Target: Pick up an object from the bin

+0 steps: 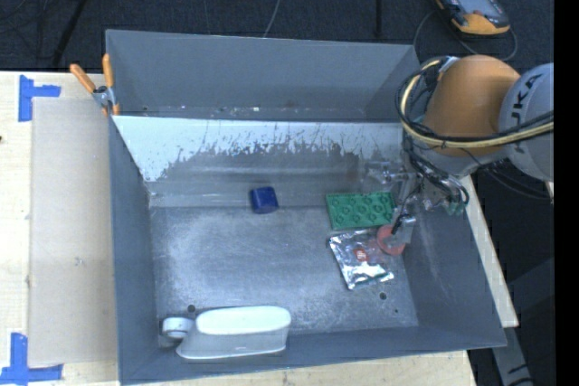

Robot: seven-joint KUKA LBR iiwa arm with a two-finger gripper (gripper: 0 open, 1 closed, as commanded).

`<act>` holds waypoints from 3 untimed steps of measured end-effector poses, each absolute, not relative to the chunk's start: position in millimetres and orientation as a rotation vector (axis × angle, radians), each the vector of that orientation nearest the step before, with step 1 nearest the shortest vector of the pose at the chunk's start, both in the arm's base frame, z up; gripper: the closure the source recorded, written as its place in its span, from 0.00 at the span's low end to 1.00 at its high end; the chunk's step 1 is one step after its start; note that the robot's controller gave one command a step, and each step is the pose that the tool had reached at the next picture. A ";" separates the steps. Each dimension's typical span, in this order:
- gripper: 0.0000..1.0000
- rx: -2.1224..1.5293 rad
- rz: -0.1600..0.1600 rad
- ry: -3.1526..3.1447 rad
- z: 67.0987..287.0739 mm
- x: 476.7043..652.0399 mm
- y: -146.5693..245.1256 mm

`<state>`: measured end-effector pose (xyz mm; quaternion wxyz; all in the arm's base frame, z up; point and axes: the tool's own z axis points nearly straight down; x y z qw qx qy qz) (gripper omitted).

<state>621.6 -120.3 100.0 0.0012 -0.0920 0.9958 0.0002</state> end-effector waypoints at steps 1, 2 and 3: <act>0.00 -0.396 0.002 3.115 69.5 621.8 -107.8; 0.00 -0.389 0.003 3.115 69.9 622.2 -108.6; 1.00 -0.386 0.004 3.109 72.5 624.2 -107.7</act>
Offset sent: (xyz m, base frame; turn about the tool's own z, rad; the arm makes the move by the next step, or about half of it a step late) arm -0.0003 0.0123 -0.0300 -0.0721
